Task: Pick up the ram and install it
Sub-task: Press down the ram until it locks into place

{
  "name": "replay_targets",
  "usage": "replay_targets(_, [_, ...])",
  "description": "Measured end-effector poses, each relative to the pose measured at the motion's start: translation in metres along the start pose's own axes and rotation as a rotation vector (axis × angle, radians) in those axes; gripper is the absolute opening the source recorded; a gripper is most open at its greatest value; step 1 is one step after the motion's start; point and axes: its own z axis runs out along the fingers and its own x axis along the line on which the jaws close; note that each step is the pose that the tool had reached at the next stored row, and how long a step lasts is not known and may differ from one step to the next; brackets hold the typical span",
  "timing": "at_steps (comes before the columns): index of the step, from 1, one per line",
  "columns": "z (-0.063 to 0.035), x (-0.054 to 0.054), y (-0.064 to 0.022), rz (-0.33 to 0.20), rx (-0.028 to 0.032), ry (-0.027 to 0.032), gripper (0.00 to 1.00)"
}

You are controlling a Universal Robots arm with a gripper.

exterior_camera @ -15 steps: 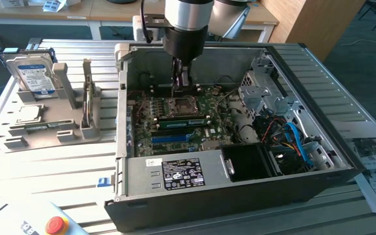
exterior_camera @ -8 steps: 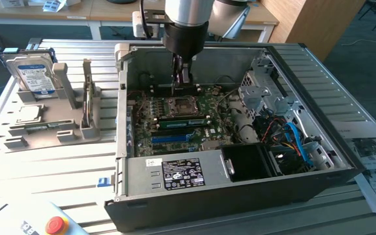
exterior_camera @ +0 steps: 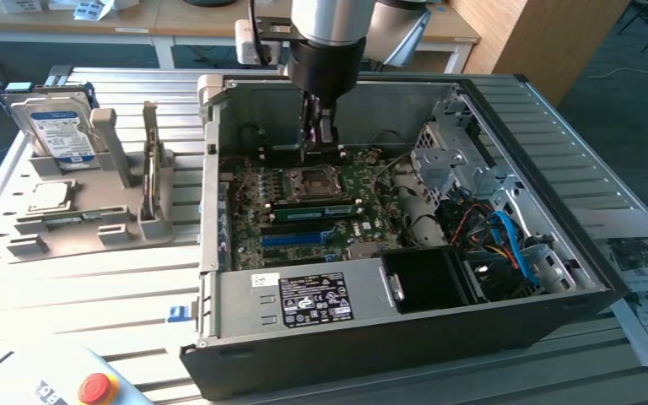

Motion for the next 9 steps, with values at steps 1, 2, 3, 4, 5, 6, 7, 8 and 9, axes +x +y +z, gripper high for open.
replay_targets(1, [0.0,0.0,-0.0023,0.0,-0.0002,0.0,0.1])
replay_targets(2, [-0.0001,0.0,-0.0046,0.0,-0.0003,0.0,0.1])
replay_targets(3, [-0.0001,0.0,-0.0067,0.0,-0.0004,0.0,0.1])
replay_targets(4, [-0.0001,0.0,-0.0087,0.0,-0.0005,0.0,0.1])
replay_targets(5, [-0.0001,0.0,-0.0105,0.0,-0.0006,-0.0001,0.1])
replay_targets(6, [-0.0002,0.0,-0.0123,0.0,-0.0007,0.0,0.1])
replay_targets(7, [-0.0002,0.0,-0.014,0.0,-0.0008,0.0,0.1])
replay_targets(8, [-0.0003,0.0,-0.0157,0.0,-0.0009,0.0001,0.1])
replay_targets(9, [-0.0003,0.0,-0.0173,0.0,-0.001,0.0,0.1])
